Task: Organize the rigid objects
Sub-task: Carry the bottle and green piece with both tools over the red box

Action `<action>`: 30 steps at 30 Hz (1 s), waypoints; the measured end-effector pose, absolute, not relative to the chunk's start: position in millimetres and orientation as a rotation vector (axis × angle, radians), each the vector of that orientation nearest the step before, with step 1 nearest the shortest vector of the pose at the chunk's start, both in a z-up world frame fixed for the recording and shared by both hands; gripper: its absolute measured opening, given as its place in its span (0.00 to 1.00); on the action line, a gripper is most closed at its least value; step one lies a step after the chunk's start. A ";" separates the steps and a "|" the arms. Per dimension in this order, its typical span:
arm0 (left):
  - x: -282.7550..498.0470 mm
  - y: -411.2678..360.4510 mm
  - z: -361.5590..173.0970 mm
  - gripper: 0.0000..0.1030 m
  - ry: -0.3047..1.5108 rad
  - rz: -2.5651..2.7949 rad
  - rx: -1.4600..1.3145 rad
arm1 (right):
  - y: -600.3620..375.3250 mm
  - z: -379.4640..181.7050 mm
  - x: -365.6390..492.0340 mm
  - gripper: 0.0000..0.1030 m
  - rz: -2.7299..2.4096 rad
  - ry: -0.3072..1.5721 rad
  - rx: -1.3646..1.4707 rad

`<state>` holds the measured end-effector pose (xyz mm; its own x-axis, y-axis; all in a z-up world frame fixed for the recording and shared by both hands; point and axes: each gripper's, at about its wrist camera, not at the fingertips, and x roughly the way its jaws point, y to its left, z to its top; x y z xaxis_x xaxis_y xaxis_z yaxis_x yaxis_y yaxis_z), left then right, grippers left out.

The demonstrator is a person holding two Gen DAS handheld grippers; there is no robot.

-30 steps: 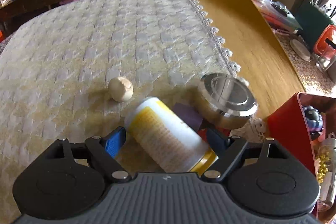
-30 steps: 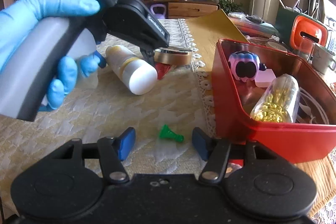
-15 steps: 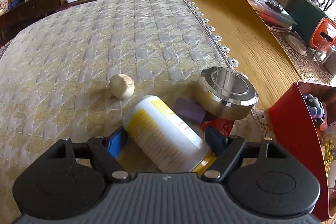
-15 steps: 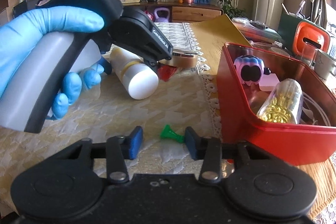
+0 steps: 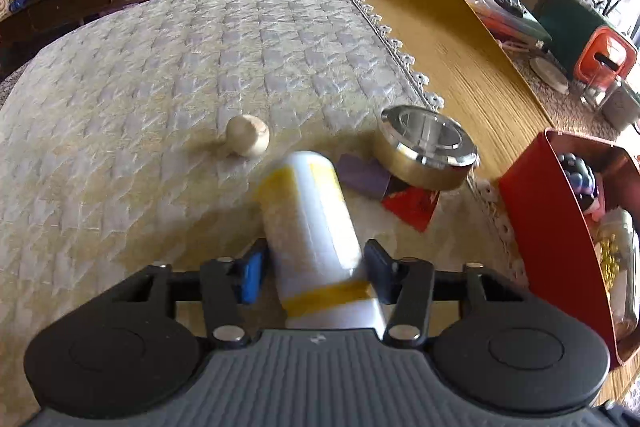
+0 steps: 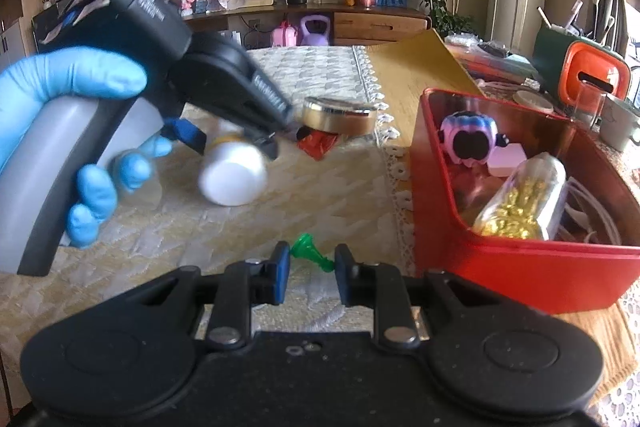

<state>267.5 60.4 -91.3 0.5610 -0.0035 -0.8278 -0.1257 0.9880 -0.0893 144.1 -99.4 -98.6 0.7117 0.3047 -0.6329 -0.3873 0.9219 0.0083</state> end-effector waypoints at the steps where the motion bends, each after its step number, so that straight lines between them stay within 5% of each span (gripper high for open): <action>1: 265.7 59.8 -91.4 0.48 0.974 0.068 -0.138 | -100.6 -95.8 142.0 0.22 0.385 0.672 -0.130; 30: 216.7 48.6 -52.2 0.46 0.937 0.068 -0.111 | -189.1 -28.3 138.2 0.22 0.283 0.589 -0.159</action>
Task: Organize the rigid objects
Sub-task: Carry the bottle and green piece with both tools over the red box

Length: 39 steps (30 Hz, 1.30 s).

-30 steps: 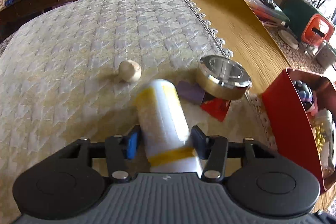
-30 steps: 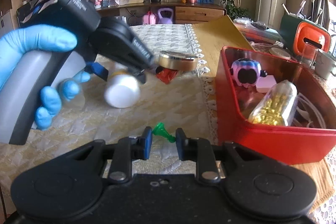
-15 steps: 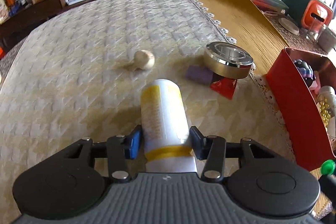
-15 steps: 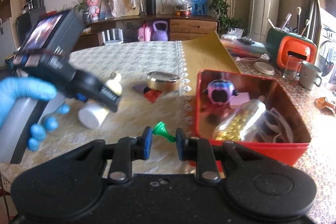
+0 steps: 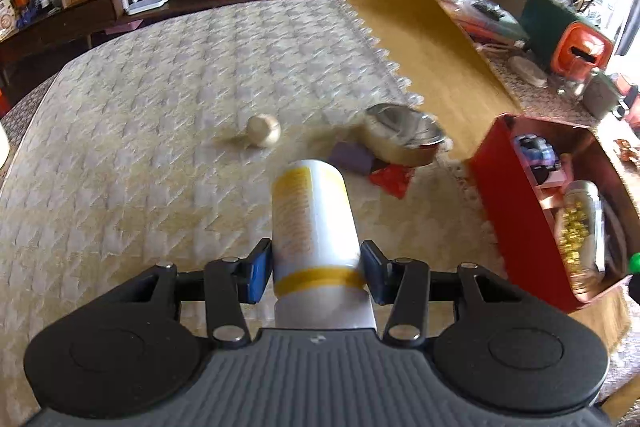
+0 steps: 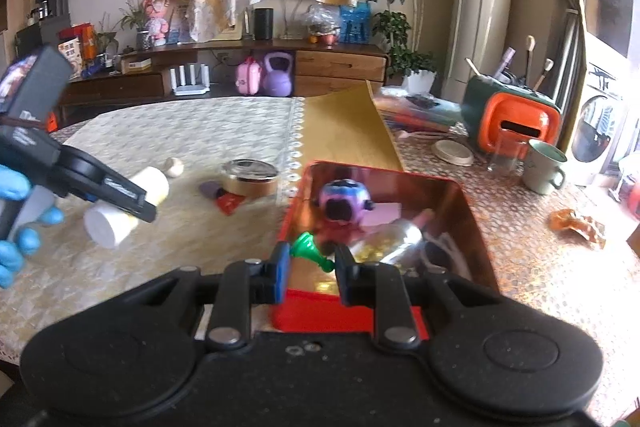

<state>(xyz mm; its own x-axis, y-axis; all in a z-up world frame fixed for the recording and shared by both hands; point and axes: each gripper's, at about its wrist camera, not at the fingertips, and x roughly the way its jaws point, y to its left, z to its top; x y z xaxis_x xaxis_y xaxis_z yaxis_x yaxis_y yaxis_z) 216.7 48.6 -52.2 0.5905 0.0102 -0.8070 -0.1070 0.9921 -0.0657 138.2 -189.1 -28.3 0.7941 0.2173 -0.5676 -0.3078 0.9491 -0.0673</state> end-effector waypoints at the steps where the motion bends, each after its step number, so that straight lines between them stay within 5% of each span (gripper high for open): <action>1: 216.4 45.2 -48.9 0.46 0.933 0.060 -0.111 | -193.8 -29.1 140.4 0.22 0.273 0.594 -0.155; 24: 247.7 -86.1 1.7 0.45 0.871 -0.251 0.027 | -259.6 -39.3 182.7 0.22 0.212 0.682 -0.146; 39: 273.7 -142.1 -32.5 0.44 0.915 -0.268 0.143 | -262.1 -45.8 196.7 0.22 0.272 0.714 -0.181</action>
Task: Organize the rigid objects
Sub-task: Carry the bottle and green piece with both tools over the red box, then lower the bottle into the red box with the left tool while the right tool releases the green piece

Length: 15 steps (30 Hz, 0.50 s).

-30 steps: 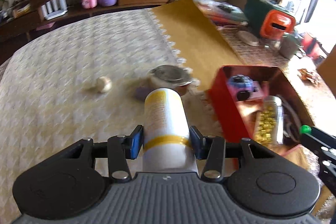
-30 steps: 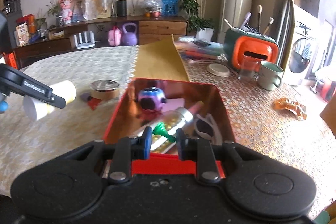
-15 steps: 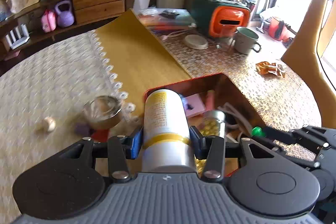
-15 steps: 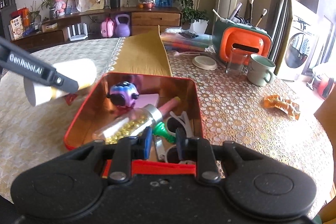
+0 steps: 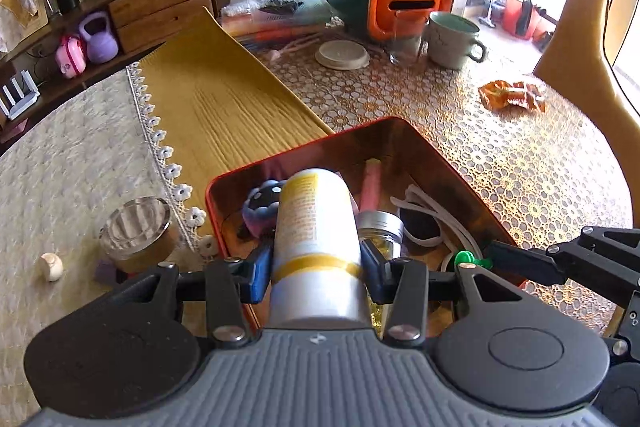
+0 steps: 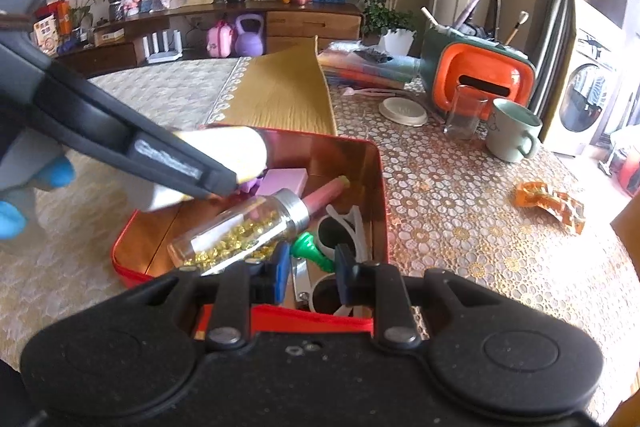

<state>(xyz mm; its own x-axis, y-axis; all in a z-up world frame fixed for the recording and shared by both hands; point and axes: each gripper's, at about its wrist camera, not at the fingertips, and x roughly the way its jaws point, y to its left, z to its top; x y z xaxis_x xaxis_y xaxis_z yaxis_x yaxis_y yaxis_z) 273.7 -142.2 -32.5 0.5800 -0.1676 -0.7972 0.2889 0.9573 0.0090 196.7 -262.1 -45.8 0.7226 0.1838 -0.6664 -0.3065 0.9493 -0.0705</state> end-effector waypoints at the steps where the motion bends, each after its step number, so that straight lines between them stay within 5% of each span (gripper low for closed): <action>1: 275.2 -142.7 -33.8 0.44 0.917 -0.268 0.144 | -261.7 -46.6 197.6 0.22 0.275 0.716 -0.184; 15: 285.0 -147.1 -44.1 0.43 0.934 -0.305 0.115 | -262.2 -60.8 209.7 0.22 0.281 0.765 -0.196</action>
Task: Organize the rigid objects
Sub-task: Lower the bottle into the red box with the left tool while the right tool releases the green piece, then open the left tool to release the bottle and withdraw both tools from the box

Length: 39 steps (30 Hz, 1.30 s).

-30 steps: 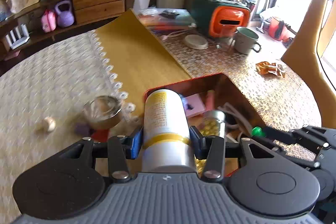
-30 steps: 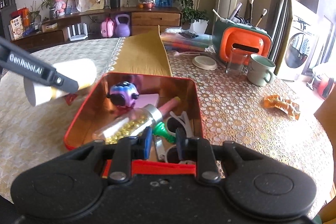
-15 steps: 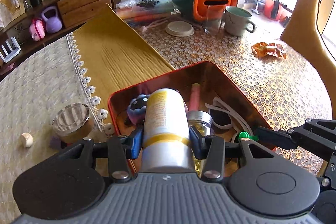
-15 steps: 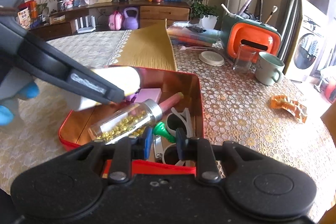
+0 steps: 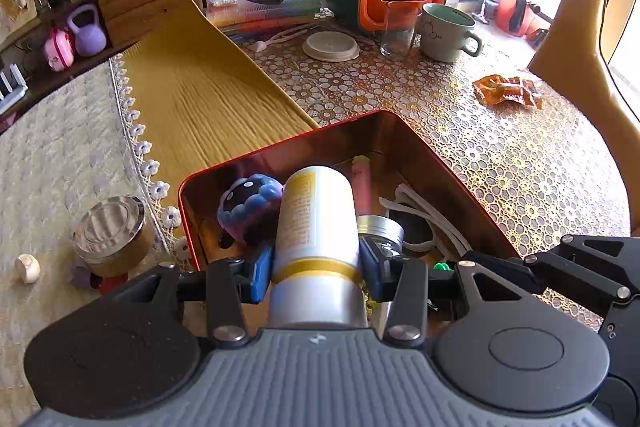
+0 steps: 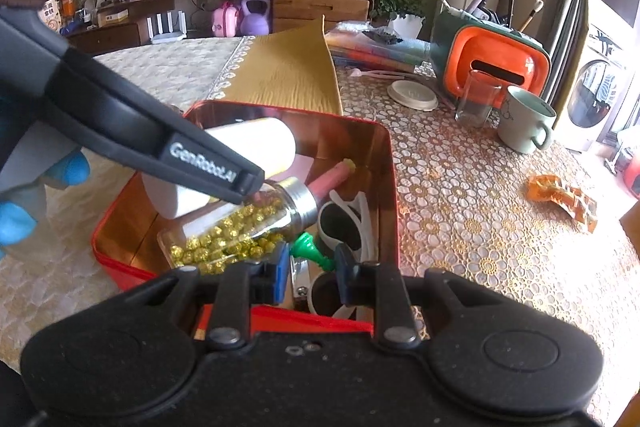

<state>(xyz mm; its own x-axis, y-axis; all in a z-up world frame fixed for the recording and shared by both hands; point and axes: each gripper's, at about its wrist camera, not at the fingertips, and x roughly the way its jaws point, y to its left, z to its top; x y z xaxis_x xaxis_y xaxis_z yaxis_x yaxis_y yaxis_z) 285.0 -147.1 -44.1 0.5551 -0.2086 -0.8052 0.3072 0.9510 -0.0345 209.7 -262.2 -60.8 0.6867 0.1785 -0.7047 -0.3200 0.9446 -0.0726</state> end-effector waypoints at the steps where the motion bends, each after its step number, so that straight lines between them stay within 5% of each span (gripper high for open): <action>1: 285.1 -145.4 -44.6 0.43 0.937 -0.309 0.107 | -262.7 -61.4 209.9 0.23 0.278 0.767 -0.196; 26: 249.0 -125.9 -31.1 0.50 0.949 -0.362 0.086 | -261.6 -41.3 186.5 0.37 0.266 0.758 -0.158; 39: 217.8 -88.3 -4.9 0.54 0.865 -0.319 0.074 | -244.3 -14.9 163.0 0.62 0.293 0.728 -0.177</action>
<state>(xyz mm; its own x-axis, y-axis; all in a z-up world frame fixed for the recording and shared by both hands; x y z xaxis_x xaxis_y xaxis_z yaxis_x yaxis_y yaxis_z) 217.8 -88.3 -4.9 0.6041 -0.2460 -0.7580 0.3056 0.9500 -0.0648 163.0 -244.3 -14.9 0.7083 0.2014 -0.6766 -0.3237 0.9444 -0.0578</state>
